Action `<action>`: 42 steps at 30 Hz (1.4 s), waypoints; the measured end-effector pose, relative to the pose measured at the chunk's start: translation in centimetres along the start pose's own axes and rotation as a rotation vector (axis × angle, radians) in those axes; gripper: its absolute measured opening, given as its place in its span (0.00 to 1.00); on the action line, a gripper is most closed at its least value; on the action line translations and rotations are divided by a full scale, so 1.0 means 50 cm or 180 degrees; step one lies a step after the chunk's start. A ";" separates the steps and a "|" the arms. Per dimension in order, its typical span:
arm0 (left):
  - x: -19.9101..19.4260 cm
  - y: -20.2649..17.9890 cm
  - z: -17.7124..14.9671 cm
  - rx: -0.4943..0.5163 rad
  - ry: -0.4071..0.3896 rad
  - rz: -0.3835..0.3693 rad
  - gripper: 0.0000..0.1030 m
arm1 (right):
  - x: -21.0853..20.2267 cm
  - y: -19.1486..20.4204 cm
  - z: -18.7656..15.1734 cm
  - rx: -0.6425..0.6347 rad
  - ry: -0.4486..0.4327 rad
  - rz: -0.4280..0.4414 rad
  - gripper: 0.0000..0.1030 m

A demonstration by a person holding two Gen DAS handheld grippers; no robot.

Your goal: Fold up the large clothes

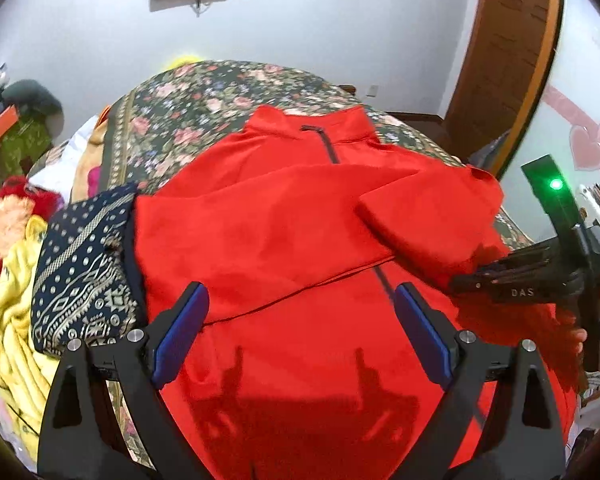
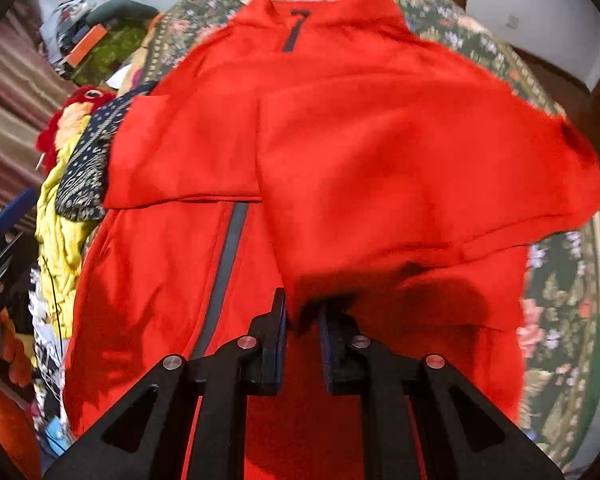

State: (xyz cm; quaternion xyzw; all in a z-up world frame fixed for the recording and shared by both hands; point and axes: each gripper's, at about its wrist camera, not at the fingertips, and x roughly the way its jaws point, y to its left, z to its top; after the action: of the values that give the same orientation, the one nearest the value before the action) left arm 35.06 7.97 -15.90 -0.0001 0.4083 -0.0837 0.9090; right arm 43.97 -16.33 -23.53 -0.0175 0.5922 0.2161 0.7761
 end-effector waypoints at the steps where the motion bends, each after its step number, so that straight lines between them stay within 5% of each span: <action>1: -0.002 -0.014 0.008 0.0040 -0.0011 -0.0008 0.92 | -0.015 -0.001 -0.004 -0.0049 -0.0042 -0.0021 0.10; 8: 0.007 -0.139 0.087 0.0358 -0.0066 -0.0126 0.92 | -0.154 -0.068 -0.035 -0.0089 -0.0569 -0.0206 0.10; 16: 0.107 -0.332 0.171 0.0752 0.0128 -0.0463 0.92 | -0.295 -0.241 -0.080 0.0272 -0.1149 -0.0535 0.10; 21: 0.231 -0.463 0.181 0.1029 0.0456 -0.0568 0.92 | -0.320 -0.335 -0.110 0.0423 -0.1230 -0.0850 0.10; 29: 0.421 -0.554 0.154 0.1028 0.1113 -0.0633 0.92 | -0.282 -0.427 -0.136 0.0709 -0.1135 -0.0752 0.10; 33: 0.450 -0.549 0.148 0.1047 0.0959 -0.0444 0.92 | -0.258 -0.431 -0.136 0.0751 -0.1104 -0.0670 0.10; 35: 0.448 -0.545 0.151 0.1053 0.0884 -0.0417 0.84 | -0.250 -0.429 -0.134 0.0746 -0.1093 -0.0648 0.10; 38: 0.438 -0.531 0.165 0.1018 0.0778 -0.0375 0.60 | -0.241 -0.416 -0.127 0.0716 -0.1084 -0.0629 0.10; 40: 0.430 -0.517 0.179 0.0957 0.0733 -0.0384 0.28 | -0.238 -0.403 -0.123 0.0678 -0.1079 -0.0609 0.10; 42: 0.414 -0.495 0.201 0.0832 0.0679 -0.0485 0.11 | -0.238 -0.389 -0.118 0.0627 -0.1076 -0.0604 0.10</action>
State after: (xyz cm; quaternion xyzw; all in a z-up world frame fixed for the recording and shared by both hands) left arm 52.26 -20.25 -22.86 0.0959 0.4869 -0.2042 0.8438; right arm 43.07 -39.35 -18.71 0.0392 0.4675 0.0830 0.8792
